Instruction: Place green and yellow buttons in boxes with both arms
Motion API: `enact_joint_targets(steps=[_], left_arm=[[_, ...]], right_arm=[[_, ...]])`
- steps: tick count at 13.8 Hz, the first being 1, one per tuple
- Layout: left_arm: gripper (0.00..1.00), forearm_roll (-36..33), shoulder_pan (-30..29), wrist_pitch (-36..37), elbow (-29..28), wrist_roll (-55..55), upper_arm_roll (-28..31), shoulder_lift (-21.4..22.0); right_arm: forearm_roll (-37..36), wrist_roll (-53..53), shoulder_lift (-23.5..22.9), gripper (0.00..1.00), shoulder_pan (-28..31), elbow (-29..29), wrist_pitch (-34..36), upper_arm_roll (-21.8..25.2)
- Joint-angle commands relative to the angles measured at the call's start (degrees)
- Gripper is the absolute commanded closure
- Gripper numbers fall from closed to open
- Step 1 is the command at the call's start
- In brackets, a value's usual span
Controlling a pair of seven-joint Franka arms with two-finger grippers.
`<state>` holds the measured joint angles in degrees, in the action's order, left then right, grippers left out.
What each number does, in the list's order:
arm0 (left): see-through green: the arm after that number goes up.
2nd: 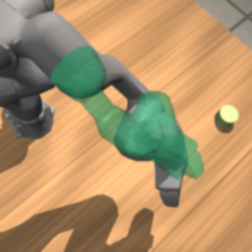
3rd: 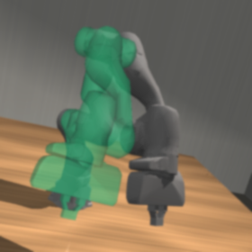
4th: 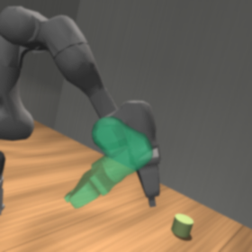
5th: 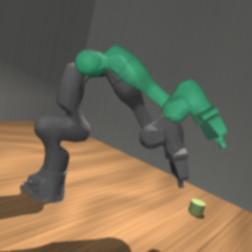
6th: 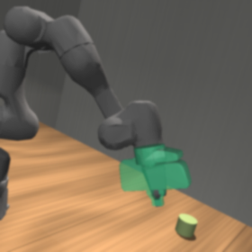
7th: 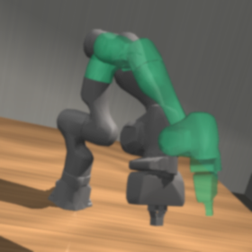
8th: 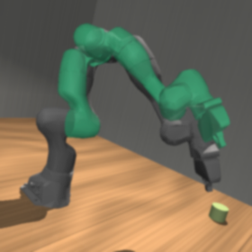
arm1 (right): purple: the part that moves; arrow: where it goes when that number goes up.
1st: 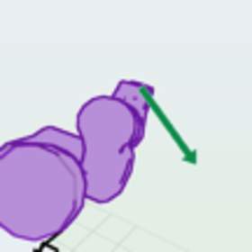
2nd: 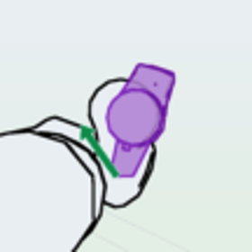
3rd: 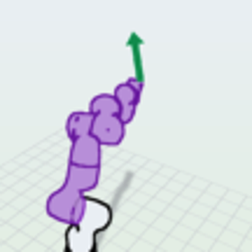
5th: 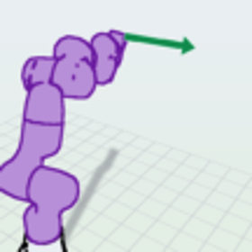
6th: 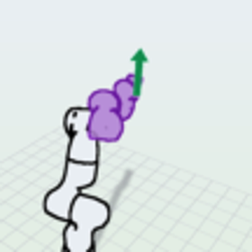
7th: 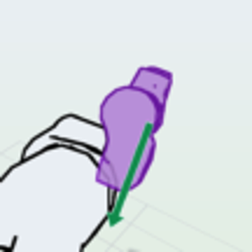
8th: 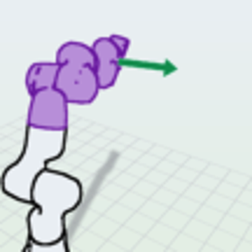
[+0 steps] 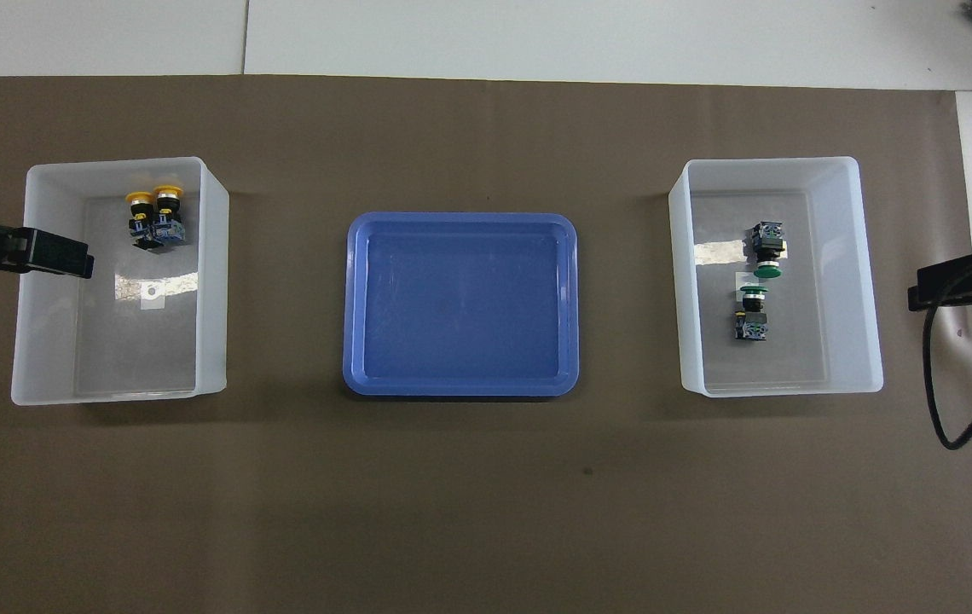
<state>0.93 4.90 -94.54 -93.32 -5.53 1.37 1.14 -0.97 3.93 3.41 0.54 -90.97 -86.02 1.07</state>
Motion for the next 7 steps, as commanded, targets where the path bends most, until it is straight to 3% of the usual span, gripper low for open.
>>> enact_joint_targets(steps=[1,7], left_arm=[[0.00,-0.84,0.02,1.38,-1.77,0.87,-0.06,1.85],[0.00,-0.84,0.02,1.20,-1.78,1.05,0.03,1.85]], right_arm=[[0.27,0.73,1.60,0.00,0.69,-1.93,-1.08,-0.63],[0.27,0.73,1.60,0.00,0.69,-1.93,-1.08,-0.63]])
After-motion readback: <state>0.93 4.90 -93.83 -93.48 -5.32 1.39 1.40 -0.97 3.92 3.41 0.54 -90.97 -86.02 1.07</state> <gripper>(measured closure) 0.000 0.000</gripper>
